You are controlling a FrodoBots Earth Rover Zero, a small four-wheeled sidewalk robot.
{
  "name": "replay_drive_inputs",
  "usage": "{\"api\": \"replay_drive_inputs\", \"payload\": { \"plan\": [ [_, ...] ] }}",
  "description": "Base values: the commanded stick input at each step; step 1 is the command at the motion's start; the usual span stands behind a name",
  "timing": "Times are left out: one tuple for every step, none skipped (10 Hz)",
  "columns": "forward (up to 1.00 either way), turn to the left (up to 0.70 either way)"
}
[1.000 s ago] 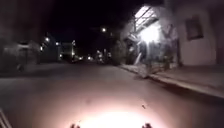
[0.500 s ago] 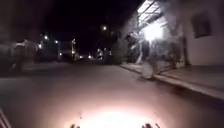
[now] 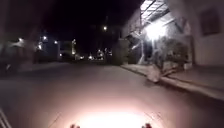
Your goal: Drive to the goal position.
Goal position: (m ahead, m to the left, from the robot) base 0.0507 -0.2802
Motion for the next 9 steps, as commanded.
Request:
{"api": "replay_drive_inputs", "payload": {
  "plan": [
    [0.85,0.0],
    [0.85,0.0],
    [0.85,0.0],
    [0.85,0.0],
    [0.85,0.0],
    [0.85,0.0],
    [0.85,0.0],
    [0.85,0.0],
    [0.85,0.0]
  ]
}}
